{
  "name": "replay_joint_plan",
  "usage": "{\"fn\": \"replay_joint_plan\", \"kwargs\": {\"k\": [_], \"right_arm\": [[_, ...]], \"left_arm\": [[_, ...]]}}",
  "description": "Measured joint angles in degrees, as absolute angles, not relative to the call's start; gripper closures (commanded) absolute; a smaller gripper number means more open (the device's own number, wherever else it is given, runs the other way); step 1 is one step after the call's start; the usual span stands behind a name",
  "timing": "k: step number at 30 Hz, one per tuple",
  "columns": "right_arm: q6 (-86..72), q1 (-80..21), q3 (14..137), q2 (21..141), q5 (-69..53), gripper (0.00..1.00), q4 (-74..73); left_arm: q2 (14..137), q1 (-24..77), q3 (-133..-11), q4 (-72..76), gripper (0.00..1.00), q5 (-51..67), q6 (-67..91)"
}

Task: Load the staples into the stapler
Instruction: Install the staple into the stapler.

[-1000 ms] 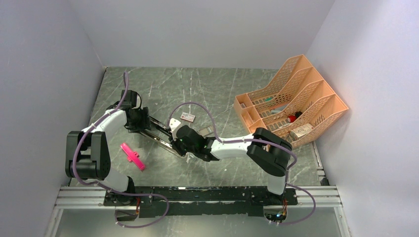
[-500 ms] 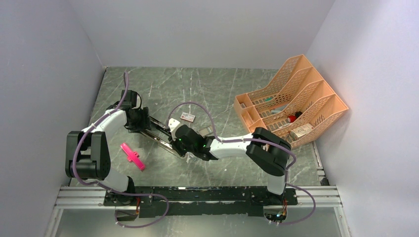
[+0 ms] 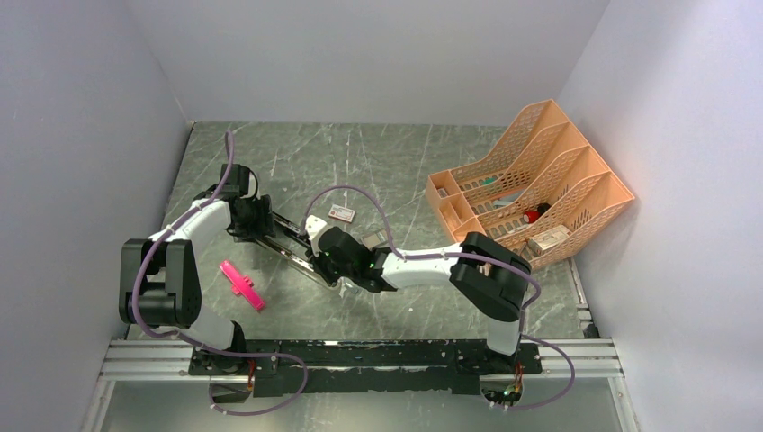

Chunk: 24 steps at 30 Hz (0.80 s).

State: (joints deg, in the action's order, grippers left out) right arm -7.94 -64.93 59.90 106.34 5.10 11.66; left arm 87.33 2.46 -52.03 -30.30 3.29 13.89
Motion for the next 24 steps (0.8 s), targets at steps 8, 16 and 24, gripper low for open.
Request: {"fn": "replay_joint_plan", "kwargs": {"k": [8,16,24], "right_arm": [[-7.68,-64.95,59.90,105.03,5.63,1.00,11.73],[-7.70,-64.95,59.90,104.95,5.39,1.00,11.70],[-7.73,-64.95,59.90,104.95,5.28,1.00,11.68]], "left_arm": [[87.33,2.46,-52.03,-30.30,0.38,3.29,13.87],[87.33,2.46,-52.03,-30.30,0.38,3.29,13.87],[87.33,2.48,-52.03,-30.30,0.38,3.29,13.87]]}}
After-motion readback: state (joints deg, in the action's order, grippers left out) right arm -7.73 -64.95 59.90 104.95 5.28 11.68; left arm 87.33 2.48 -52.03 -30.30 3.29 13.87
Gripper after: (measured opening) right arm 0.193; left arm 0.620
